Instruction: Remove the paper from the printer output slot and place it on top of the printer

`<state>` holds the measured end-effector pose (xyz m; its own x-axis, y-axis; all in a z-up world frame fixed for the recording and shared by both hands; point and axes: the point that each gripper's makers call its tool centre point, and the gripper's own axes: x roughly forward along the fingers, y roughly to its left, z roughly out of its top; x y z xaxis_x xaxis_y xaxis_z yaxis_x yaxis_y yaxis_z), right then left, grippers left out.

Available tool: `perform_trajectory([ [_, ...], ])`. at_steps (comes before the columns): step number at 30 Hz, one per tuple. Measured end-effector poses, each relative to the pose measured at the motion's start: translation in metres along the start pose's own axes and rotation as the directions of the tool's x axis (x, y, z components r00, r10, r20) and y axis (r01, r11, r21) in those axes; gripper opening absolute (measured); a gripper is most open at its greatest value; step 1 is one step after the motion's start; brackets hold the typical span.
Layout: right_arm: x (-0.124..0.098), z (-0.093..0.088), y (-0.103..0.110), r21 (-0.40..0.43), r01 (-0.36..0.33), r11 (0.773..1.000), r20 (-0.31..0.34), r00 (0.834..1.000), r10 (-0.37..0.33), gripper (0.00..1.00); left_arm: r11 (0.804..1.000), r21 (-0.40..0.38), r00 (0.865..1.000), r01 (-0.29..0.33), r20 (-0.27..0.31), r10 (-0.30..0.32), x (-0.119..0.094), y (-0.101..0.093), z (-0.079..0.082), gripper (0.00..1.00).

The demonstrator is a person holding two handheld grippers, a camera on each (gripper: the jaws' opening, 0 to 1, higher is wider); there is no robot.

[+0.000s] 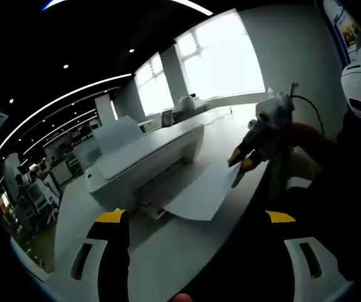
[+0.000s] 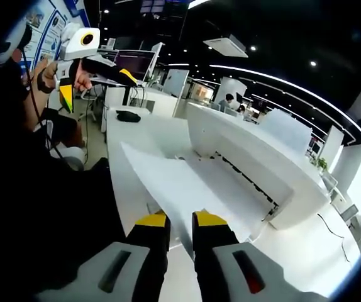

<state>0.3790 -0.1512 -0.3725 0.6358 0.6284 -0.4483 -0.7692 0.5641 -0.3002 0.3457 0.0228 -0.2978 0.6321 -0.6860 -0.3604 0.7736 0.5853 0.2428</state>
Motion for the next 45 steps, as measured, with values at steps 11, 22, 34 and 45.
perform_trajectory([
  [11, 0.0000, -0.0001, 0.0008, -0.003, -0.003, 1.000, 0.003, 1.000, 0.003, 0.08, 1.000, 0.000, 1.000, 0.000, 0.000, 0.000, -0.0001, -0.0005, -0.0001, 0.89],
  [22, 0.0002, 0.0024, 0.0030, 0.001, -0.005, 1.000, 0.007, 1.000, 0.005, 0.06, 1.000, 0.000, 1.000, 0.000, -0.001, 0.000, 0.0000, -0.0007, -0.0002, 0.89],
  [34, 0.0000, 0.0017, 0.0003, 0.005, -0.009, 1.000, 0.013, 1.000, 0.009, 0.04, 1.000, 0.001, 1.000, 0.000, -0.001, 0.000, 0.0002, -0.0004, 0.0000, 0.89],
  [45, 0.0006, 0.0017, -0.0022, 0.010, -0.011, 1.000, 0.018, 1.000, 0.011, 0.03, 1.000, 0.001, 1.000, 0.000, -0.001, 0.000, 0.0001, 0.0004, 0.0000, 0.89],
])
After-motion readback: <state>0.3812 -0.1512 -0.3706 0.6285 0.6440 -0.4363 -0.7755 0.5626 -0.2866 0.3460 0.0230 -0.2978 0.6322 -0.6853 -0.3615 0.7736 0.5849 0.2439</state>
